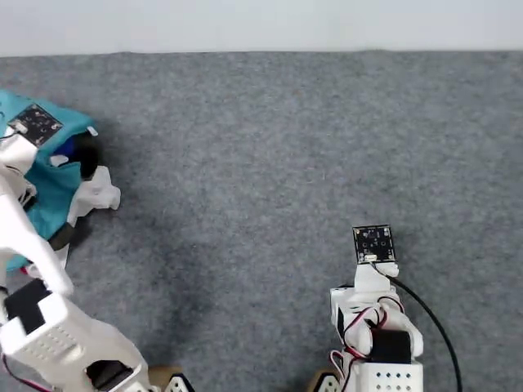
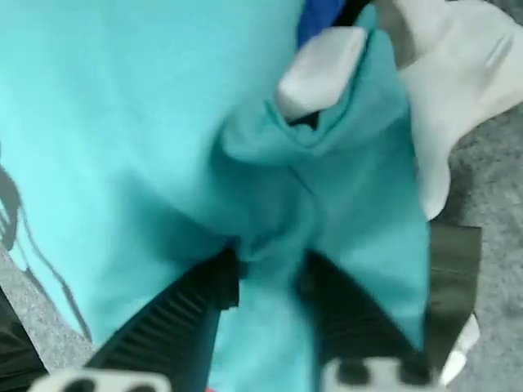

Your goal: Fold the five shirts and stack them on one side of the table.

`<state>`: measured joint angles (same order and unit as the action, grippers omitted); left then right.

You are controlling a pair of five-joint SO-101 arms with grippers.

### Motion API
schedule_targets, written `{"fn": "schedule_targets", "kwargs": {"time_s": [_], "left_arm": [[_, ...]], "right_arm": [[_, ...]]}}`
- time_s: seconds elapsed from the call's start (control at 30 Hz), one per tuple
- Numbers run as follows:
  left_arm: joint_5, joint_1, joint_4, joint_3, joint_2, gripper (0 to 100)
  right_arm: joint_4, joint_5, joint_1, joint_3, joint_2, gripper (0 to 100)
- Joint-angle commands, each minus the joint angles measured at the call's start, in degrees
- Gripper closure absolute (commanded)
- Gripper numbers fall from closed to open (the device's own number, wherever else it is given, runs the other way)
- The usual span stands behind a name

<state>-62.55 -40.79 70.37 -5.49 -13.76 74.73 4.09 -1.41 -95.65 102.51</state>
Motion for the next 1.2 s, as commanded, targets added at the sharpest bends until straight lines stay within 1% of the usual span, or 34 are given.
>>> {"fn": "schedule_targets", "kwargs": {"time_s": [0.0,0.13,0.27,0.47,0.57,0.73,0.8,0.87,0.93,1.03,1.07,1.17], "left_arm": [[0.7,0.4,-0.7,-2.2,2.5,99],[0.8,0.4,1.1,-3.4,9.4,100],[0.9,1.1,1.1,-3.1,18.3,100],[5.1,3.7,0.8,-3.2,28.8,100],[8.9,4.9,0.2,-3.4,33.1,100],[18.5,8.2,-6.8,-3.3,40.1,100],[22.0,10.5,-8.8,-3.1,42.1,100],[23.4,13.5,-9.0,-3.1,43.5,100],[23.3,15.5,-8.5,-3.0,44.3,100],[22.5,15.6,-2.1,-3.0,44.7,99],[20.1,15.1,1.4,-3.0,44.6,99],[8.0,12.8,11.4,0.5,44.6,97]], "right_arm": [[0.0,0.5,0.2,-0.8,0.8,98.9],[0.0,0.5,0.2,-0.8,0.8,98.9],[0.0,0.5,0.2,-0.8,0.8,98.9],[0.0,0.5,0.2,-0.8,0.8,98.9],[0.0,0.5,0.2,-0.8,0.8,98.9],[0.0,0.5,0.2,-0.8,0.8,98.9],[0.0,0.5,0.2,-0.8,0.8,98.9],[0.0,0.5,0.2,-0.8,0.8,98.9],[0.0,0.5,0.2,-0.8,0.8,98.9],[0.0,0.5,0.2,-0.8,0.8,98.9],[0.0,0.5,0.2,-0.8,0.8,98.9],[0.0,0.5,0.2,-0.8,0.8,98.9]]}}
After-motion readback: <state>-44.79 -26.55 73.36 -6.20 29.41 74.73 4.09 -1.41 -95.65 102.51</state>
